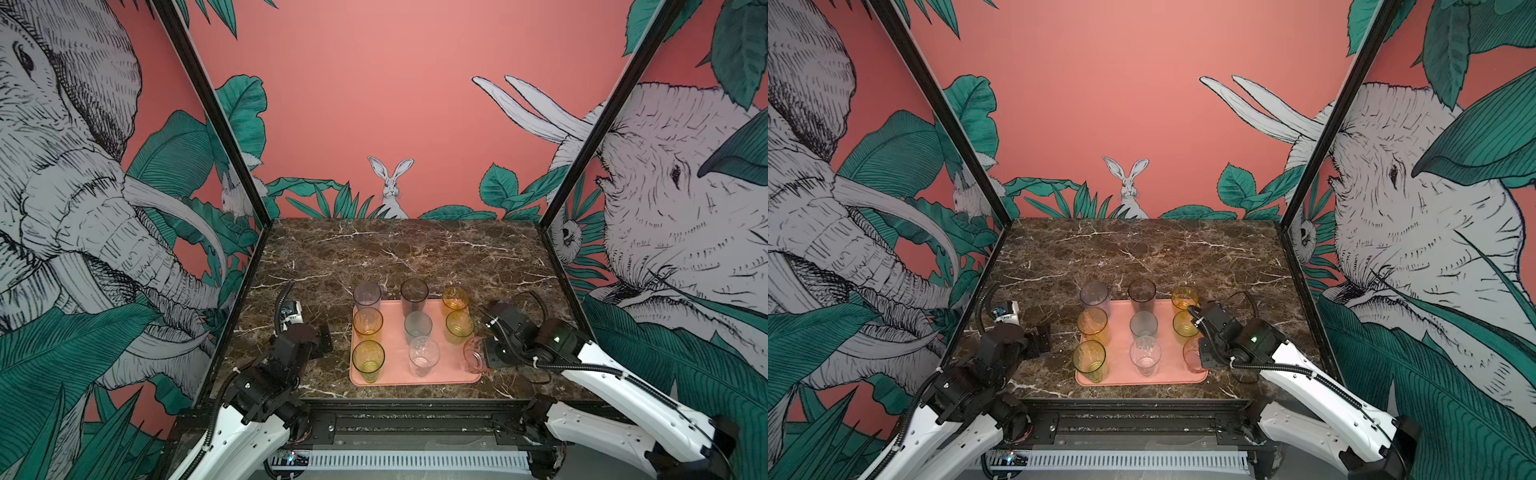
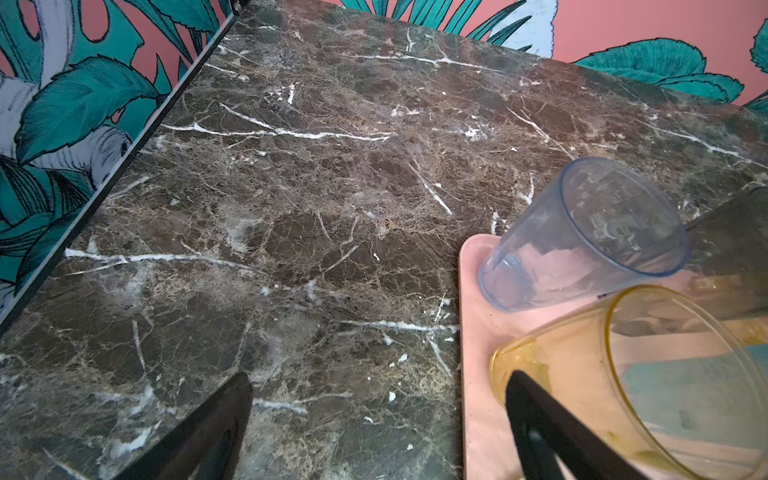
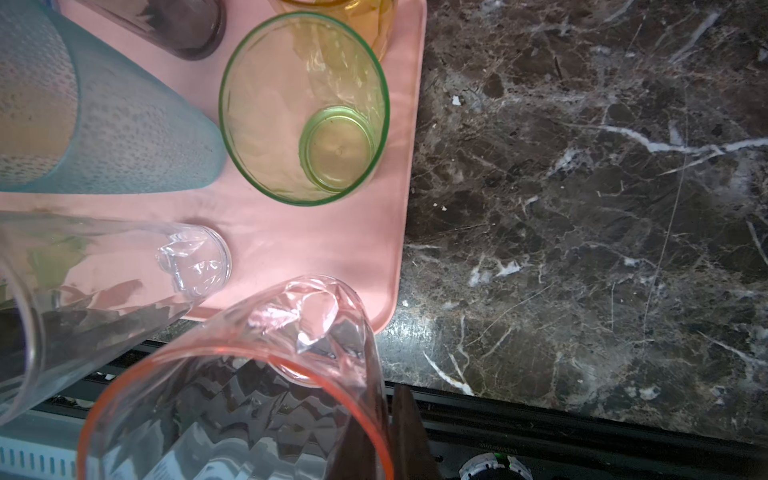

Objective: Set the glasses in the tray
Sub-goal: 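Lower the pink glass onto the tray beside the green glass and release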

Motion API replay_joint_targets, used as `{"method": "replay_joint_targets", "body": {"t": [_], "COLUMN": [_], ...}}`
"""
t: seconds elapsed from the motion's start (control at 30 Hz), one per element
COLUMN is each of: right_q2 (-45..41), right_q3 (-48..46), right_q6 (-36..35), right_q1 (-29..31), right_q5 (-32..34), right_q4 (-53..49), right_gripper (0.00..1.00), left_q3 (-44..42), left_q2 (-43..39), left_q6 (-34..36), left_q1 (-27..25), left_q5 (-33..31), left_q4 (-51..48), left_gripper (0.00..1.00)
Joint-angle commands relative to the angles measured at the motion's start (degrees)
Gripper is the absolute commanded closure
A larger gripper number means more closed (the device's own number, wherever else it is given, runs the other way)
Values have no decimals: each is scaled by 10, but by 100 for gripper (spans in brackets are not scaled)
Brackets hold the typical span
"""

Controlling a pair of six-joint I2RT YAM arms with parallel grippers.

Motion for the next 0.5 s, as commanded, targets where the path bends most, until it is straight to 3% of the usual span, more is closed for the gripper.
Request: {"method": "replay_joint_targets", "body": {"t": [0.0, 0.47], "right_q2": [15, 60], "right_q3": [-16, -66], "right_q6": [20, 30], "right_q1": [11, 18], "right_q5": [16, 13], "right_q4": [42, 113], "right_gripper": [100, 100], "left_q3": [-6, -16], "left_q2": [-6, -12], "left_q6": [-2, -5], "left_q1": [3, 3], "left_q5": [-6, -4], "left_q4": [-11, -9], "left_gripper": [4, 4]}}
